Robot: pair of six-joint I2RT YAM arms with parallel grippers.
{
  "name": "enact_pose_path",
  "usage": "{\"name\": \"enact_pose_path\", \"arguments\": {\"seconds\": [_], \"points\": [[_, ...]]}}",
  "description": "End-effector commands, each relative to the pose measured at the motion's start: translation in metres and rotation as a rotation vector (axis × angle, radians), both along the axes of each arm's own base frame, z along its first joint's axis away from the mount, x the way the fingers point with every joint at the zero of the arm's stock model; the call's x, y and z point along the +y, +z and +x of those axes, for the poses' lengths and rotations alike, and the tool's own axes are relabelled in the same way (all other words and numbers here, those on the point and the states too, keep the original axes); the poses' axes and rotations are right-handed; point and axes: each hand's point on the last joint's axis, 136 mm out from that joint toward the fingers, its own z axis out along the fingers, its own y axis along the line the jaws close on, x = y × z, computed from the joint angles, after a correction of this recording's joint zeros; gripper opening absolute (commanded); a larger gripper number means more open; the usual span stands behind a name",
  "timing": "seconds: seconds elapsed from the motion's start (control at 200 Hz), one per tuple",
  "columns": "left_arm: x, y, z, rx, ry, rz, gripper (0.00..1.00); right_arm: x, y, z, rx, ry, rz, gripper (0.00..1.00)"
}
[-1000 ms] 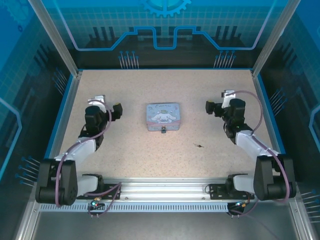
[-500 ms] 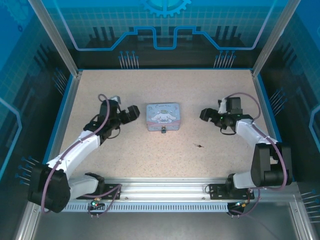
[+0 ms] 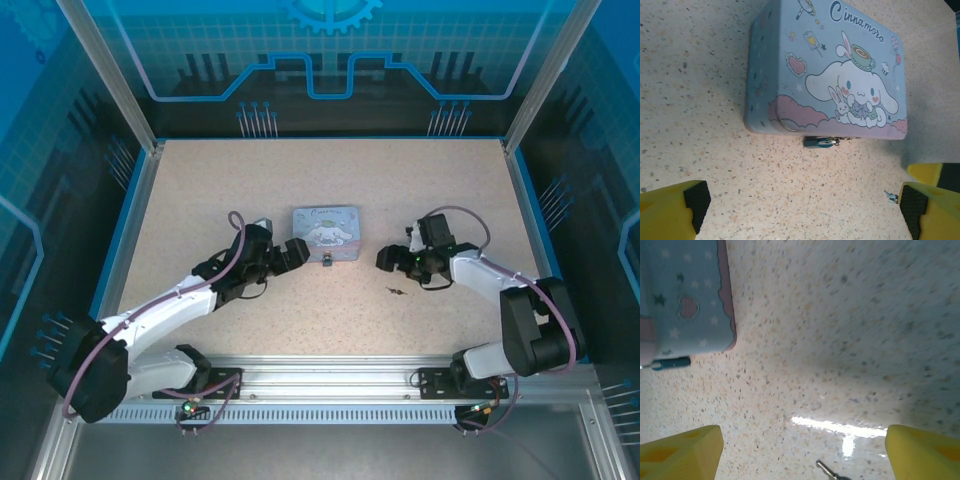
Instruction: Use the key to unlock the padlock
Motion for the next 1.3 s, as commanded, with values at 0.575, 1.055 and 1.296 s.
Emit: {"name": "enact_pose_path", "arguments": {"seconds": [0.575, 1.055, 1.296], "points": [[-0.015, -0.009, 0.005, 0.005, 0.011, -0.06, 0.99, 0.008, -0.02, -0.072, 0.037, 0.06, -0.245, 0.83], [-0.02, -0.011, 0.006, 0.007, -0.007, -0.068, 0.99, 0.016, -0.028, -0.067, 0.034, 0.183, -0.442, 0.57], [-0.022, -0.009, 0.007, 0.006, -0.013, -0.074, 0.99, 0.018, -0.034, -0.073, 0.05, 0.214, -0.468, 0.38]]}}
